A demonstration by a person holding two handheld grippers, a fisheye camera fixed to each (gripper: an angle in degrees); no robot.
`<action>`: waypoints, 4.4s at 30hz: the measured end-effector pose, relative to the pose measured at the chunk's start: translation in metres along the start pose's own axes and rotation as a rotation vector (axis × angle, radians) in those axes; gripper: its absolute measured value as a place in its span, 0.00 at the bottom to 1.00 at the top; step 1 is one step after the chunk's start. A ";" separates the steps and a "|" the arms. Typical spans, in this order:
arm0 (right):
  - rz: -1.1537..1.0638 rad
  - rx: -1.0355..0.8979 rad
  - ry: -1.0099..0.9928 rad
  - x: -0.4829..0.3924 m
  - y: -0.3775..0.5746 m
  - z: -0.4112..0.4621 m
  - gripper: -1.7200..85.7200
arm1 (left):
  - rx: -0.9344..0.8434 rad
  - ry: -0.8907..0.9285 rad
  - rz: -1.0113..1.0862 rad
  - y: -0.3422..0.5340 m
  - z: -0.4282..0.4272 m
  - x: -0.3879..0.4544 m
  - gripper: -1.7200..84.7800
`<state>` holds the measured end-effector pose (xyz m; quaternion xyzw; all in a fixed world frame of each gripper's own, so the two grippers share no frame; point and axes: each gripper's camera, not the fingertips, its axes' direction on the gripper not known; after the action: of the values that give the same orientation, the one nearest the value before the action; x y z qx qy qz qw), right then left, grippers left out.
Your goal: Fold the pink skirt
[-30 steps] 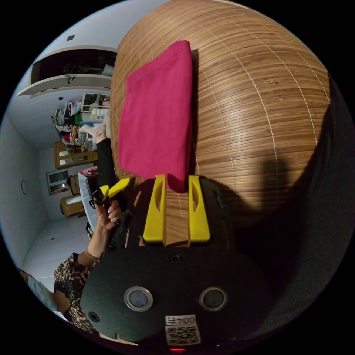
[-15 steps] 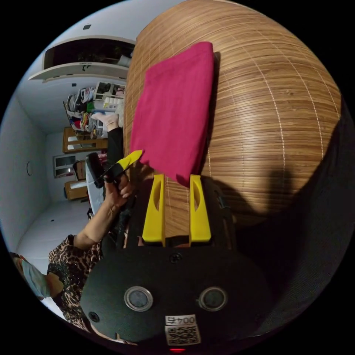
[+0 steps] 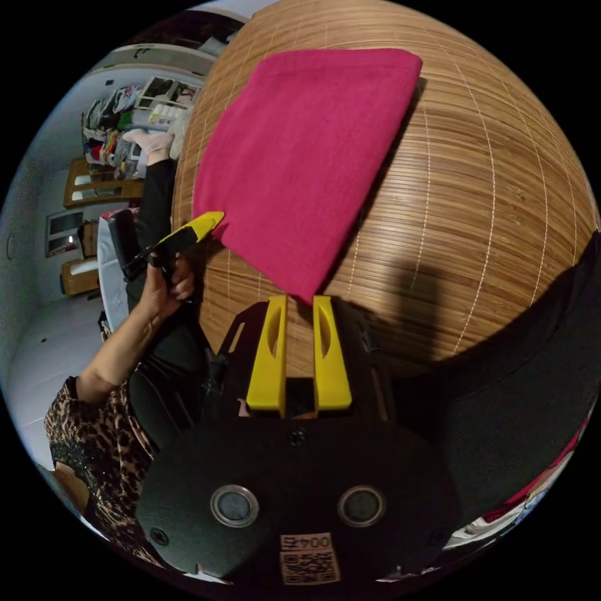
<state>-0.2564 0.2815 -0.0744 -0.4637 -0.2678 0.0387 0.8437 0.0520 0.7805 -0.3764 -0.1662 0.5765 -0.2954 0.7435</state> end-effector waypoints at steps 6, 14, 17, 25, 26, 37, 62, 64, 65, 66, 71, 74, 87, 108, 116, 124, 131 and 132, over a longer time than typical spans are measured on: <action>0.002 -0.080 0.158 -0.013 0.006 0.010 0.04 | -0.014 -0.037 0.021 0.004 0.008 -0.003 0.09; 0.043 0.075 -0.096 0.001 0.040 -0.007 0.09 | -0.004 0.006 -0.007 0.007 0.015 -0.016 0.10; 0.108 0.162 -0.264 0.019 0.057 -0.012 0.11 | 0.010 0.067 -0.041 0.008 0.014 -0.020 0.12; 0.147 0.103 -0.204 0.015 0.079 0.008 0.14 | -0.017 0.178 -0.026 0.018 0.017 -0.012 0.16; 0.151 0.104 -0.205 0.015 0.082 0.008 0.13 | -0.018 0.202 -0.040 0.019 0.018 -0.013 0.17; 0.147 0.081 -0.274 0.015 0.148 0.016 0.08 | -0.056 0.469 -0.321 0.028 0.058 -0.049 0.23; 0.285 0.371 -0.655 0.004 0.427 0.001 0.26 | 0.056 0.728 -0.391 0.039 0.084 -0.017 0.07; 0.317 0.379 -0.720 0.003 0.449 0.010 0.26 | 0.049 0.749 -0.381 0.045 0.088 -0.006 0.07; 0.325 0.387 -0.722 0.002 0.455 0.011 0.26 | 0.045 0.755 -0.378 0.046 0.090 -0.003 0.07; 0.340 0.412 -0.717 0.000 0.468 0.012 0.26 | 0.036 0.766 -0.371 0.048 0.093 0.003 0.07; 0.350 0.470 -0.778 -0.013 0.523 0.016 0.16 | -0.008 0.788 -0.299 0.054 0.103 0.035 0.07; 0.280 0.601 -0.844 -0.028 0.574 0.004 0.09 | -0.047 0.829 -0.234 0.058 0.110 0.059 0.07; 0.160 0.796 -0.310 -0.127 0.899 -0.162 0.07 | -0.377 1.037 0.000 0.059 0.186 0.253 0.07; 0.988 0.757 -0.040 -0.133 1.397 -0.100 0.07 | -1.530 1.045 0.218 0.299 0.447 0.537 0.03; 1.123 0.593 0.218 -0.159 1.421 -0.102 0.09 | -1.387 1.055 0.364 0.290 0.448 0.552 0.02; 1.108 0.883 0.639 -0.246 1.420 -0.145 0.15 | -0.780 0.877 0.642 0.210 0.395 0.527 0.02; 1.028 0.628 0.806 -0.203 1.331 -0.073 0.15 | -0.401 0.425 0.728 0.178 0.340 0.429 0.03; 1.017 0.706 0.862 -0.206 1.333 -0.066 0.14 | -0.390 0.323 0.721 0.178 0.333 0.404 0.03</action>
<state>-0.1561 0.9229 -1.2588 -0.2062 0.3612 0.3221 0.8504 0.4785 0.6317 -0.6940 -0.0435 0.7514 0.0752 0.6541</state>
